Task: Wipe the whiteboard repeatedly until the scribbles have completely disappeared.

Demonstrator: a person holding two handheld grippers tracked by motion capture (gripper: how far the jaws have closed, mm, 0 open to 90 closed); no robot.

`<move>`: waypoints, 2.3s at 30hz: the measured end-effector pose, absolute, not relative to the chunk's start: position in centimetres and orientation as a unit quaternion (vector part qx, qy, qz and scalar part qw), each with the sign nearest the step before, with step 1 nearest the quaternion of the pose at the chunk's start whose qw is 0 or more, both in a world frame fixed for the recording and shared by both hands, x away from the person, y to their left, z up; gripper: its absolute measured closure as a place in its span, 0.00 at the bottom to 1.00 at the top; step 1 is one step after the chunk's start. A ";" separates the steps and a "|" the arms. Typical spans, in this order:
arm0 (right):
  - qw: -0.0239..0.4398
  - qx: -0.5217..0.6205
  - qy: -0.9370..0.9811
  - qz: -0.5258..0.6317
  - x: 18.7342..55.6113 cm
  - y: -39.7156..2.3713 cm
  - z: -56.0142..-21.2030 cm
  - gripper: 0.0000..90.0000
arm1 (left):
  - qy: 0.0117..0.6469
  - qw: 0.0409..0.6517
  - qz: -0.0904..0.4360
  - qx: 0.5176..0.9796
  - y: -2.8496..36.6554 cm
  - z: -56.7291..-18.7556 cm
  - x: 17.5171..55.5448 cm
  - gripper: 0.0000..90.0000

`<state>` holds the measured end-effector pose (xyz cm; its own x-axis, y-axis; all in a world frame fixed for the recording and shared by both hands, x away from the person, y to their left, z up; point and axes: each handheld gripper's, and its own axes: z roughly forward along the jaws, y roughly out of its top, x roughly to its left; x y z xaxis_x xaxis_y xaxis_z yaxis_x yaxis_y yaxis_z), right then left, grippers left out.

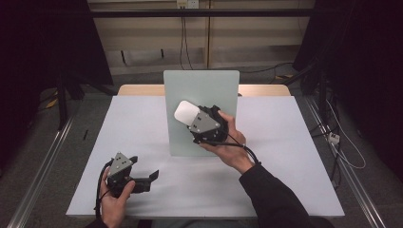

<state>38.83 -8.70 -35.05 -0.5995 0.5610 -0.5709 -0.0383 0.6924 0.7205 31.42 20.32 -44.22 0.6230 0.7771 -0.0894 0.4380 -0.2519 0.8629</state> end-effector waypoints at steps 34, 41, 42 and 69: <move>0.400 0.137 0.842 0.335 37.0 -7.7 -39.4 0.35 | 0.395 0.467 0.179 0.771 20.4 -44.2 31.4 0.05; 0.445 0.171 0.808 0.347 38.0 -11.1 -35.7 0.35 | 0.396 0.467 0.183 0.769 20.3 -44.2 31.4 0.05; 0.445 0.171 0.808 0.347 38.0 -11.1 -35.7 0.35 | 0.396 0.467 0.183 0.769 20.3 -44.2 31.4 0.05; 0.382 0.162 0.844 0.341 35.3 -8.4 -43.0 0.35 | 0.396 0.467 0.179 0.770 20.3 -44.3 31.4 0.05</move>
<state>35.31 -8.43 -42.97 -0.6561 0.5340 -0.5333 0.0137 0.7149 0.6990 31.41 20.26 -44.26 0.6223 0.7772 -0.0935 0.4425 -0.2508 0.8610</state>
